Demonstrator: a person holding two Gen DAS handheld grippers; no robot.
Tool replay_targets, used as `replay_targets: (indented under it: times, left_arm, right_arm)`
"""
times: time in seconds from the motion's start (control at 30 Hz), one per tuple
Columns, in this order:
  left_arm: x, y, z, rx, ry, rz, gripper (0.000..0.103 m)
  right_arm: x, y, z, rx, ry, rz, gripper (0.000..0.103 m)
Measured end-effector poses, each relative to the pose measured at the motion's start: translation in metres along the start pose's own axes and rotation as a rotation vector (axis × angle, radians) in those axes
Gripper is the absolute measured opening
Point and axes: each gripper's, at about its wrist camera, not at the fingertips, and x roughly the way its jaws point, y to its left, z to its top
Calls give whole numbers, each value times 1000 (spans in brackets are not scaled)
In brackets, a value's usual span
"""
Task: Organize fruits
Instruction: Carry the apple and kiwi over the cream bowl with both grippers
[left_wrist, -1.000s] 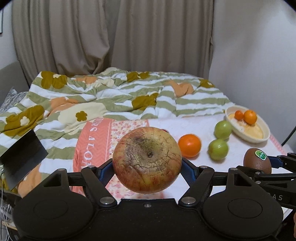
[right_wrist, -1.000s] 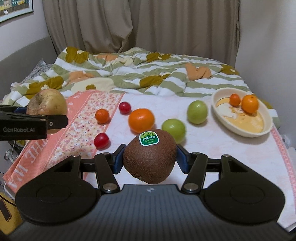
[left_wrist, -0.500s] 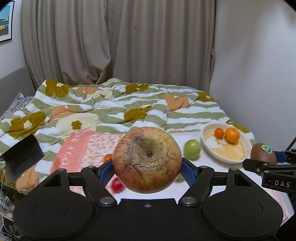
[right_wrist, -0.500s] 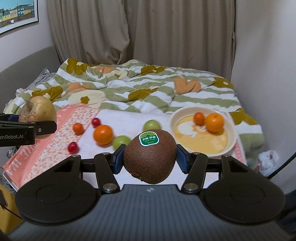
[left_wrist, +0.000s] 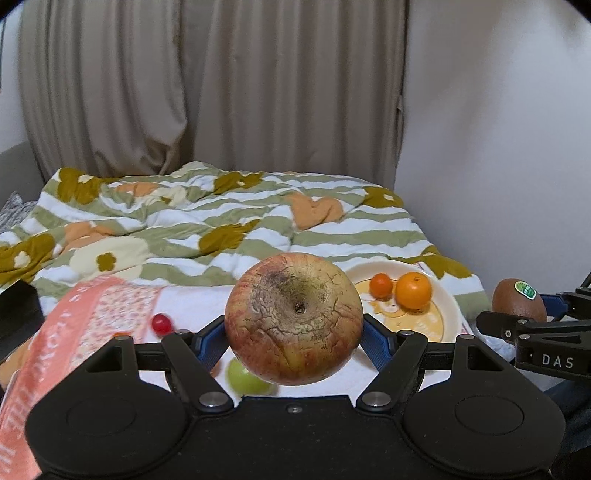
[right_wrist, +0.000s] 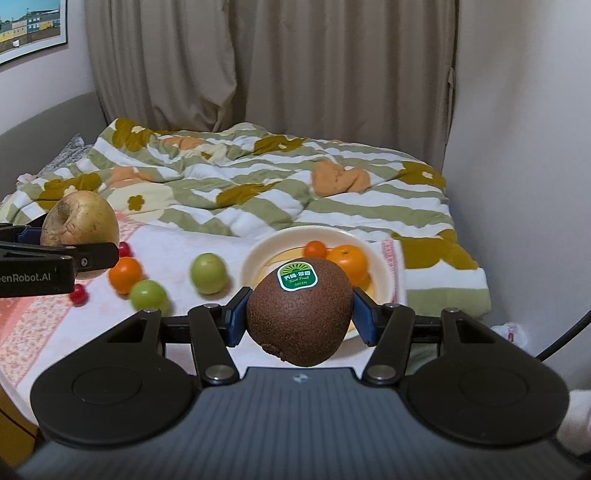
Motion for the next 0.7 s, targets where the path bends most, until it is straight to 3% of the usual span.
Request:
replay_targets:
  times: [0.37, 0.7]
  left_arm:
    - [81, -41, 20, 86, 56, -62, 78]
    - [171, -74, 16, 242, 152, -98, 78]
  right_arm:
    - [51, -49, 10, 48, 15, -34, 72]
    - [99, -75, 3, 112, 88, -51, 72]
